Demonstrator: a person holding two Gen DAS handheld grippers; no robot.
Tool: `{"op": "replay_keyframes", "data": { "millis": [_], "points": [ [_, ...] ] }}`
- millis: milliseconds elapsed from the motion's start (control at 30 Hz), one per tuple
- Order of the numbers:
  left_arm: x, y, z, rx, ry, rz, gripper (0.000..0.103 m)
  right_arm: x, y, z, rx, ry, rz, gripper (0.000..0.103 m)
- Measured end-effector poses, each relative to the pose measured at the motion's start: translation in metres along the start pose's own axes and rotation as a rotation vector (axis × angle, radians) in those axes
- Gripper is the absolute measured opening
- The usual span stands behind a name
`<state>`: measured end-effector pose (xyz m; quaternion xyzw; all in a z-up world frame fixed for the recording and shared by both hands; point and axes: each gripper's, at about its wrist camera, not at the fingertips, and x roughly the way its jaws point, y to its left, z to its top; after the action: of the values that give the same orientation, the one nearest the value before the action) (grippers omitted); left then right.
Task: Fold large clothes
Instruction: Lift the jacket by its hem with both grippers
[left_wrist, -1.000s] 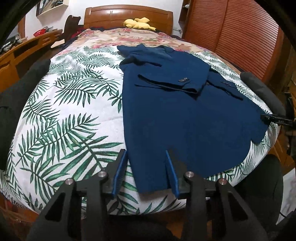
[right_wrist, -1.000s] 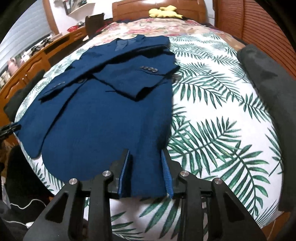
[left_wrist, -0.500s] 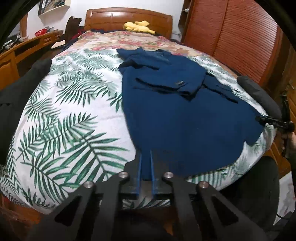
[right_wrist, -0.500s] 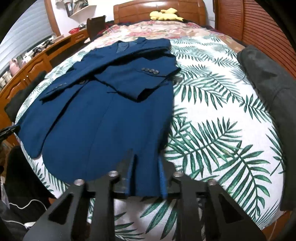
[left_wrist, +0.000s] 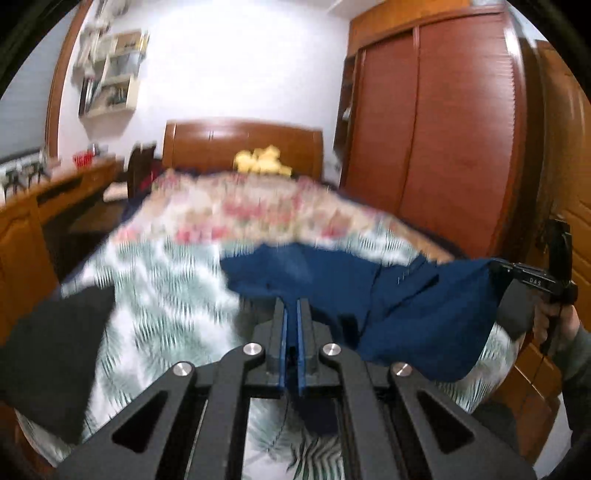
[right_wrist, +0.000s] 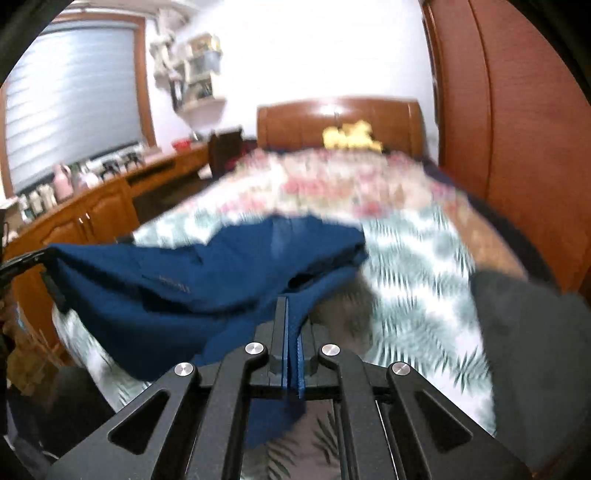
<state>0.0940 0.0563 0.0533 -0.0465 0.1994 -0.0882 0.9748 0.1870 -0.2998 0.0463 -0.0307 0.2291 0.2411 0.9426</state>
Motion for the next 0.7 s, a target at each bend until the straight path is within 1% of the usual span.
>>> {"op": "replay_keyframes", "data": {
  "millis": [33,133,167,233,267,367,467,567,633,700],
  "points": [
    [-0.009,-0.004,0.013,0.008,-0.029,0.0,0.001,-0.014,0.007,0.015,-0.017,-0.036,0.001,0.0],
    [-0.04,-0.009,0.049,0.028,-0.106,0.001,0.001,-0.047,0.023,0.044,-0.054,-0.11,0.006,0.0],
    [-0.046,-0.011,0.056,0.032,-0.121,0.001,0.001,-0.059,0.026,0.053,-0.066,-0.134,0.003,0.0],
    [-0.069,-0.015,0.078,0.041,-0.169,0.0,0.001,-0.079,0.032,0.065,-0.082,-0.17,0.006,0.0],
    [-0.079,-0.016,0.087,0.046,-0.187,-0.001,0.001,-0.097,0.036,0.073,-0.09,-0.202,0.004,0.0],
    [-0.108,-0.019,0.108,0.052,-0.24,-0.006,0.001,-0.133,0.045,0.088,-0.112,-0.263,0.005,0.0],
    [-0.13,-0.023,0.119,0.073,-0.28,0.018,0.001,-0.168,0.049,0.096,-0.135,-0.317,-0.004,0.0],
    [-0.131,-0.021,0.121,0.083,-0.269,0.021,0.001,-0.177,0.047,0.096,-0.148,-0.315,-0.027,0.0],
    [-0.117,-0.018,0.117,0.092,-0.238,0.036,0.001,-0.165,0.041,0.093,-0.142,-0.281,-0.044,0.0],
    [-0.091,-0.012,0.111,0.091,-0.195,0.05,0.001,-0.142,0.031,0.088,-0.129,-0.236,-0.061,0.0]
  ]
}}
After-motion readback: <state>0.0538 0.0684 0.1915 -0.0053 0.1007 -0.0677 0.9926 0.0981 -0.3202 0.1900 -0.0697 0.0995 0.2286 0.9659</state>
